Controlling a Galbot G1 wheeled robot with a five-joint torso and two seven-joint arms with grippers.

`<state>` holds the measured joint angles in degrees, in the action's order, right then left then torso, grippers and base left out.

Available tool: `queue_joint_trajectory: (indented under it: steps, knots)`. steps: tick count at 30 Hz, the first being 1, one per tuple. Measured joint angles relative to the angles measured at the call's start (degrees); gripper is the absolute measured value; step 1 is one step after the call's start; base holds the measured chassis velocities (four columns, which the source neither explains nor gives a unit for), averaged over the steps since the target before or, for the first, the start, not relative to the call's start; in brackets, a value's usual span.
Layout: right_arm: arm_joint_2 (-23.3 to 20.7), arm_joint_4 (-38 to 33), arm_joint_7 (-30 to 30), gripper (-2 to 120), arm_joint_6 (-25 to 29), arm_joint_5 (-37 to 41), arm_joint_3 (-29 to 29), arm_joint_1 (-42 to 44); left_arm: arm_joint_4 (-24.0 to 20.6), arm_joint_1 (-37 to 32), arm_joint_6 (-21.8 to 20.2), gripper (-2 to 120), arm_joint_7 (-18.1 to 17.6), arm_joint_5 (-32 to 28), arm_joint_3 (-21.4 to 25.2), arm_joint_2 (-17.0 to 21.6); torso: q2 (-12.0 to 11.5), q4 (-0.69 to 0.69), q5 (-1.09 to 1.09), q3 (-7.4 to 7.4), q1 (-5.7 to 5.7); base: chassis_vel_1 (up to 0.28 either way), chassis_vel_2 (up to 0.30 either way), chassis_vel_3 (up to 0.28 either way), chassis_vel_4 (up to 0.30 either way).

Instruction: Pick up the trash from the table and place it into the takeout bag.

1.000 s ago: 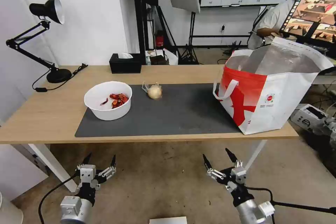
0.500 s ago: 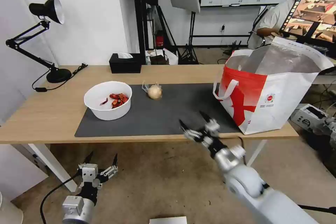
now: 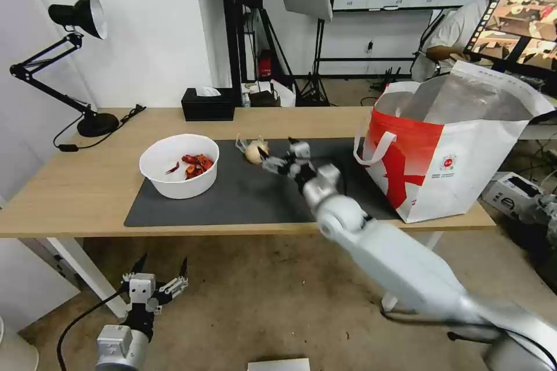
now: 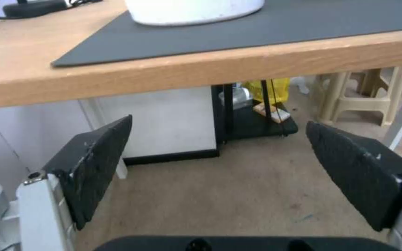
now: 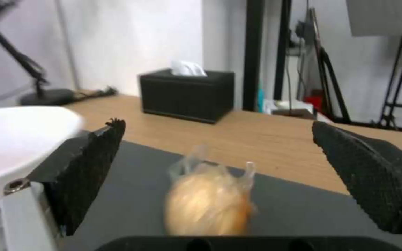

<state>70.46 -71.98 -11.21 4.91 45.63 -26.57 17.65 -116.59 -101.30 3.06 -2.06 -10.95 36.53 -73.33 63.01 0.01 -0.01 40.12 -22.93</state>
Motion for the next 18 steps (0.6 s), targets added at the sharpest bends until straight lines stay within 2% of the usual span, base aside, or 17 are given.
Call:
queue_joint_trajectory:
  steps: [2,8,10,15,18]
  knots:
    - [2.93,5.96,0.15,100,-1.13,1.21,-1.57,-3.81,0.39,0.05,0.12,100,0.0,-0.17,0.1,0.08,0.0,-0.01,0.0,0.0,0.0,0.0,0.0,0.0,0.0]
    - [7.62,14.37,1.73,100,-3.5,1.49,-2.24,-8.23,0.96,0.22,0.46,100,0.01,-0.5,0.34,0.04,0.0,0.0,0.0,-0.01,0.01,0.0,0.0,0.0,0.0]
    - [10.67,19.85,4.02,100,-4.44,1.38,-1.56,-9.38,1.27,0.23,0.71,100,0.01,-0.62,0.55,0.05,0.01,0.0,0.0,-0.01,0.01,0.0,0.0,0.0,0.0]
    - [13.16,24.59,6.95,100,-4.56,0.46,-0.6,-10.05,1.75,0.29,1.1,100,0.02,-0.66,0.71,0.08,0.01,-0.01,0.0,-0.01,0.01,0.0,0.0,0.0,0.0]
    - [15.88,29.86,11.28,100,-4.6,-1.17,0.01,-10.56,1.96,0.14,1.47,100,0.03,-0.67,0.74,-0.08,0.01,0.0,0.0,-0.01,0.01,0.0,0.0,0.0,0.0]
